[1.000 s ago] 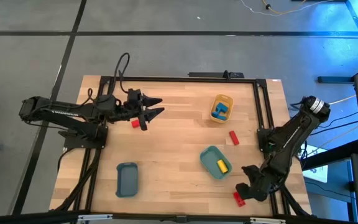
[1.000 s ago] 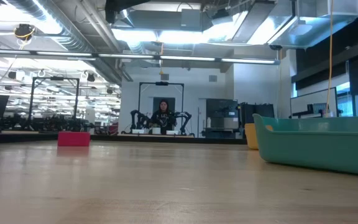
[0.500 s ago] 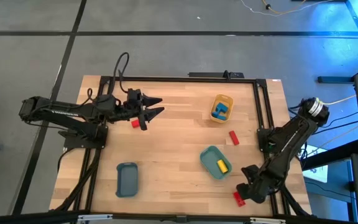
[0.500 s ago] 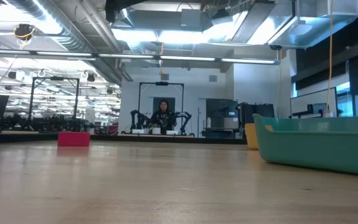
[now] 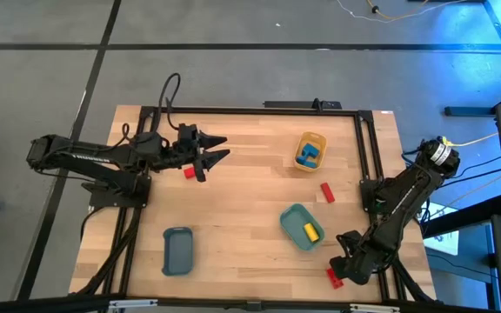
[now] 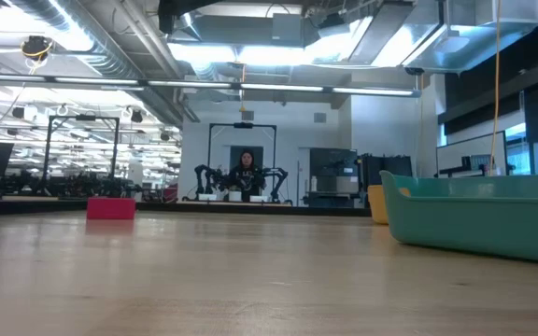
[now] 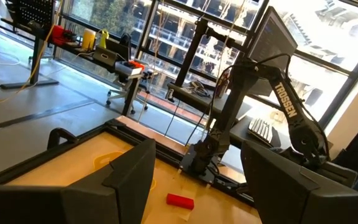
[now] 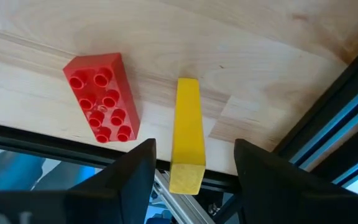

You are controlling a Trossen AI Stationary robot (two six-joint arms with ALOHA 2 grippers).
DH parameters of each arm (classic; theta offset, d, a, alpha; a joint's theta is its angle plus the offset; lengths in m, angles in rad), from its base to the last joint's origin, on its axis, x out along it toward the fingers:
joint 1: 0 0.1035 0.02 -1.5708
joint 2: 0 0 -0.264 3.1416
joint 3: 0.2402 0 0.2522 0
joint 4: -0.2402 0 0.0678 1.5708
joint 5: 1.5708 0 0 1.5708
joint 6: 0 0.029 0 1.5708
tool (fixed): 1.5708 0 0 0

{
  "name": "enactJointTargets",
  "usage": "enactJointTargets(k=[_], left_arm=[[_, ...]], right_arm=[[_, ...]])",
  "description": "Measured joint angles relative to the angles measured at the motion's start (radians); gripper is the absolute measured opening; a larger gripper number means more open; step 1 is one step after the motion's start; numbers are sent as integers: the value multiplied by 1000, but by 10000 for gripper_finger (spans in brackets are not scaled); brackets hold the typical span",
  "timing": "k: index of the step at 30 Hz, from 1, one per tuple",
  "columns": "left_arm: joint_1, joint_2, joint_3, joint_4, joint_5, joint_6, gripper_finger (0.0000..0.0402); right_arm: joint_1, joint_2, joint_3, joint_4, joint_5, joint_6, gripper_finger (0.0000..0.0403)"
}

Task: Sort & place blocks by color
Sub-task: Put the yellow block into the green bin

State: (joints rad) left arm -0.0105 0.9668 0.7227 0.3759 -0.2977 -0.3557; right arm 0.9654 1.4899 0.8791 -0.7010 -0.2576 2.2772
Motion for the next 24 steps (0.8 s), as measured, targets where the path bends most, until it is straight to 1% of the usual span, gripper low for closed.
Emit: enactJointTargets(k=[15, 24], left_arm=[[0, 0, 0, 0, -5, 26, 231], [23, 0, 0, 0, 9, 18, 231]], right_arm=[[-37, 0, 0, -8, 2, -31, 216], [-38, 0, 0, -1, -9, -31, 216]])
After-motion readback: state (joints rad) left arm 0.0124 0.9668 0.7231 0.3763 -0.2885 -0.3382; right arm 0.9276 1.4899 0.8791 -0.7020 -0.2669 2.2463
